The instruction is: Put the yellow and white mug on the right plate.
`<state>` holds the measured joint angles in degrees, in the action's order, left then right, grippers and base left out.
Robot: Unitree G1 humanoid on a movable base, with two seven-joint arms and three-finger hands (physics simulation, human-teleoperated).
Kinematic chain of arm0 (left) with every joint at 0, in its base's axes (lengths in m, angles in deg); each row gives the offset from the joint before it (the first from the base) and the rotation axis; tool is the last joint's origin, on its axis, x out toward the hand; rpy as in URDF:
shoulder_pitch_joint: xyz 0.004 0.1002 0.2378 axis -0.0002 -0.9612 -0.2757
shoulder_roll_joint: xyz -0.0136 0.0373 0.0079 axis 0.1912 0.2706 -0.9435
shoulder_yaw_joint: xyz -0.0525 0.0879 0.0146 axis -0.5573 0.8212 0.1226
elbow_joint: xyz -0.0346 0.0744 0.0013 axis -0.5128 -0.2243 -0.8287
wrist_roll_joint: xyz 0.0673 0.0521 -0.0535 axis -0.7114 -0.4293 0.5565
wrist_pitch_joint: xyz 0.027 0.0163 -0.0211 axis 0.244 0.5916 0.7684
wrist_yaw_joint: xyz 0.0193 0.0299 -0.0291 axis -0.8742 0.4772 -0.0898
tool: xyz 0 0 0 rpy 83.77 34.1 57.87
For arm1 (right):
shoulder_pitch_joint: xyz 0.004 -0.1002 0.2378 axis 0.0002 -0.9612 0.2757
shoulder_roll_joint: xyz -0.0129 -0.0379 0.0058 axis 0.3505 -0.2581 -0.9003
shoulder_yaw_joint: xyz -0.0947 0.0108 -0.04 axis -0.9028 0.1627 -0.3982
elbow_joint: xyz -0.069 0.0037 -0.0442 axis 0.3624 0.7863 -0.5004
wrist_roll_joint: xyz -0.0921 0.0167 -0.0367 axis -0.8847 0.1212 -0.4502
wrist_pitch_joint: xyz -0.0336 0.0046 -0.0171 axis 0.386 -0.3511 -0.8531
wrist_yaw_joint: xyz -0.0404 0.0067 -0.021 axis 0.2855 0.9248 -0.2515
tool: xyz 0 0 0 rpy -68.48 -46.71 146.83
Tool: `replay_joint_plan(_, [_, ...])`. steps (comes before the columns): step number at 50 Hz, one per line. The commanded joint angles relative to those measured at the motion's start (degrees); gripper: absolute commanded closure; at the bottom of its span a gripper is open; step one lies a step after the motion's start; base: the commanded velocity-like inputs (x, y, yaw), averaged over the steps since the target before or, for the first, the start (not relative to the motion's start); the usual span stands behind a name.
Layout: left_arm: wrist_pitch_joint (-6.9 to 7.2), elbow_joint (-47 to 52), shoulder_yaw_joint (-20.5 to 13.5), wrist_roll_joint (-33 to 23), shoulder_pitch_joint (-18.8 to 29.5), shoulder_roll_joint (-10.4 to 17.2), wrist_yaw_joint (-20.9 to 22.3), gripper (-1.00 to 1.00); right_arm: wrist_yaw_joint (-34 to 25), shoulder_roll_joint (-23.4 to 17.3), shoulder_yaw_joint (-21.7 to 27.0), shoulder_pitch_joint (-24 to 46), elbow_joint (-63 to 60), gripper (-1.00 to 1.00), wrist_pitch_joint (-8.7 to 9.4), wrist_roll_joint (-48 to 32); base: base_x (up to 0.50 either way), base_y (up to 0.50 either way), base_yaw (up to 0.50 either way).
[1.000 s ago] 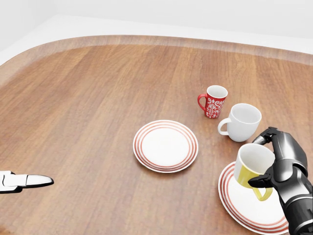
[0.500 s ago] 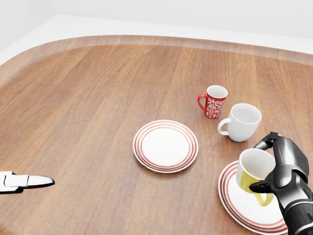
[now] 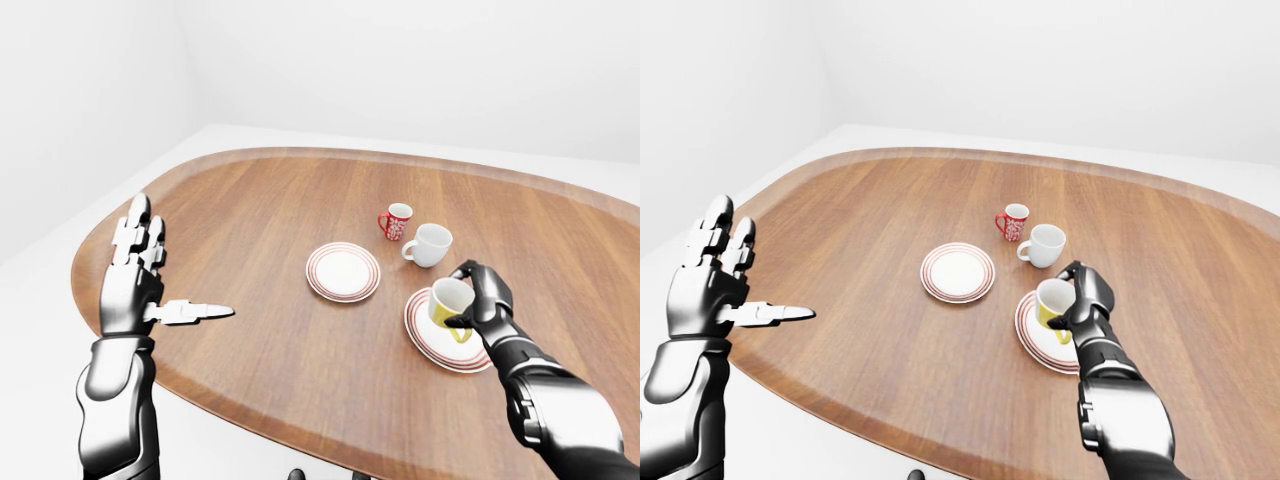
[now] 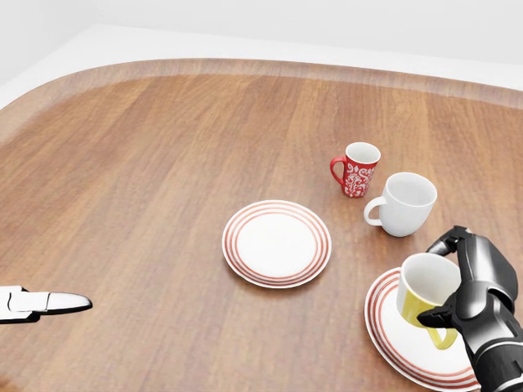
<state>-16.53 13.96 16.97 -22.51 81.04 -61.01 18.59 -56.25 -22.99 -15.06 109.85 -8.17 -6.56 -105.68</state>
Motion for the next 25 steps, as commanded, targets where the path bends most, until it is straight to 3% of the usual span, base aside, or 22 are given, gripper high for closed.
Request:
replay_joint_plan(1, [0.0, -0.1, 0.1, -0.1, -0.1, 0.0, 0.0, -1.0, 2.1, -0.1, 0.2, -0.3, 0.1, 1.0, 0.0, -1.3, 0.0, 0.0, 0.0])
replay_joint_plan(25, [0.0, -0.2, 0.1, -0.3, -0.1, -0.1, 0.0, -1.0, 2.8, -1.4, 1.2, -0.3, 0.2, 1.0, 0.0, -0.5, 0.0, 0.0, 0.0])
